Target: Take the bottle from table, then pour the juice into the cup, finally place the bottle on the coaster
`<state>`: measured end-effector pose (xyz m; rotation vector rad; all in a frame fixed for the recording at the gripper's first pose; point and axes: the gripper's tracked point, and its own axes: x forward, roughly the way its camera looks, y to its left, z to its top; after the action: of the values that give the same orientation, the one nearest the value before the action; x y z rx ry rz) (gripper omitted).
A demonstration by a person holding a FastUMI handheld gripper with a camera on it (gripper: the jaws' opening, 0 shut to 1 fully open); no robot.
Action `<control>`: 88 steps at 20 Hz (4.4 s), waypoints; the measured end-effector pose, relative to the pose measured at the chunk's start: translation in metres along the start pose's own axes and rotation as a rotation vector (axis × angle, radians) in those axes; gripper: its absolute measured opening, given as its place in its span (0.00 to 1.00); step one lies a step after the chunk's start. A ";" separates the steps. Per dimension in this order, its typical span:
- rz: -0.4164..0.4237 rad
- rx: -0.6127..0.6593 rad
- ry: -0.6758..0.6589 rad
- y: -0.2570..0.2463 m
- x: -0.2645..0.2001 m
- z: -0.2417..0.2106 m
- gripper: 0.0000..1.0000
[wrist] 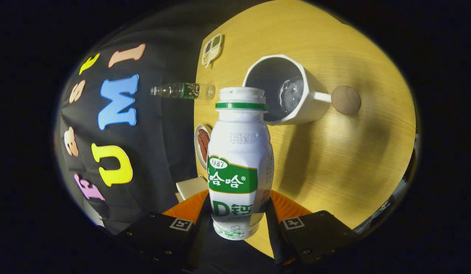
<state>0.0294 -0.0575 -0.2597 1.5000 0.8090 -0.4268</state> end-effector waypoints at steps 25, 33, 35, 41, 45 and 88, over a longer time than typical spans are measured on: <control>-0.063 -0.822 -0.318 0.007 0.003 0.007 0.70; -0.119 -1.060 -0.429 0.025 0.013 0.012 0.70; -0.145 -1.117 -0.446 0.028 0.016 0.012 0.70; -0.185 -1.205 -0.539 0.046 0.023 0.017 0.70; -0.215 -1.299 -0.612 0.060 0.027 0.021 0.70; -0.131 -1.472 -0.597 0.087 0.191 0.035 0.74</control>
<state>0.2281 -0.0422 -0.3354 -0.0672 0.4832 -0.2228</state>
